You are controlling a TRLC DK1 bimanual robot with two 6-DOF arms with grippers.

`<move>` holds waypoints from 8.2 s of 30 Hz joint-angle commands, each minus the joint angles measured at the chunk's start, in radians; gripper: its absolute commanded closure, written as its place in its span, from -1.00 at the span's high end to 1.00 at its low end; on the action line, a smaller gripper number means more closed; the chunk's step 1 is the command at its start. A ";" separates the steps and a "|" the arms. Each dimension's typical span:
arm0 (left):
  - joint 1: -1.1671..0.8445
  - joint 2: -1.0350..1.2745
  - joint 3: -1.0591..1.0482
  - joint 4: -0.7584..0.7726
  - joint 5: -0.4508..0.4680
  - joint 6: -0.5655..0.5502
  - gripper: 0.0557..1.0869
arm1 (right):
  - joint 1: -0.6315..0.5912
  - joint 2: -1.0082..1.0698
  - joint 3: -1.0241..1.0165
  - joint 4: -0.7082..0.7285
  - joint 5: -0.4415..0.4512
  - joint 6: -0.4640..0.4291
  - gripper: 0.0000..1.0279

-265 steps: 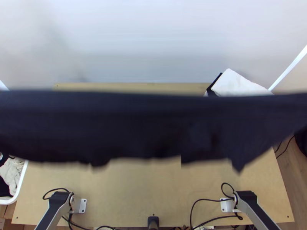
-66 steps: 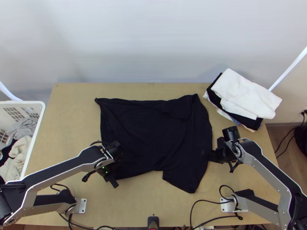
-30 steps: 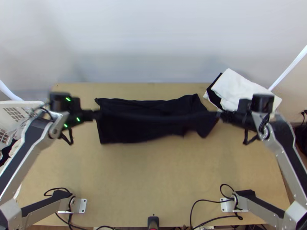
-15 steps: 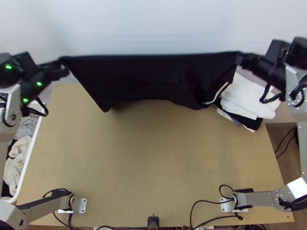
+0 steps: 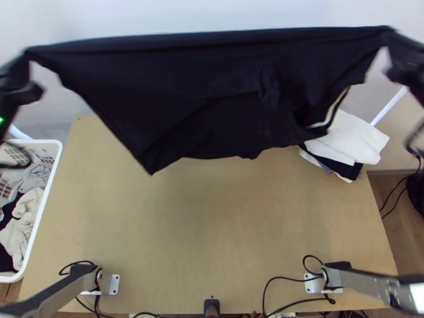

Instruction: Fold the t-shirt

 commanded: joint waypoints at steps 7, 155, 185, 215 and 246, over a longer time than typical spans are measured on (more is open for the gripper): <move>0.027 -0.260 0.015 0.062 -0.093 -0.027 -0.92 | -0.009 -0.351 -0.098 -0.041 0.036 -0.021 -0.95; -0.694 -0.110 -1.065 -0.920 0.108 0.217 0.14 | 0.224 -0.308 -1.407 -0.536 -0.056 0.136 0.93; -1.033 0.222 -1.160 -0.730 0.070 0.063 -0.92 | 0.259 -0.299 -1.522 -0.534 -0.105 0.127 0.87; -0.989 0.185 -1.129 -0.781 0.062 0.072 -0.92 | 0.290 -0.219 -1.675 -0.295 -0.110 0.018 -0.94; -0.324 -0.019 -0.943 -0.690 0.177 0.226 -0.92 | 0.242 -0.345 -1.419 -0.364 -0.022 -0.070 -0.94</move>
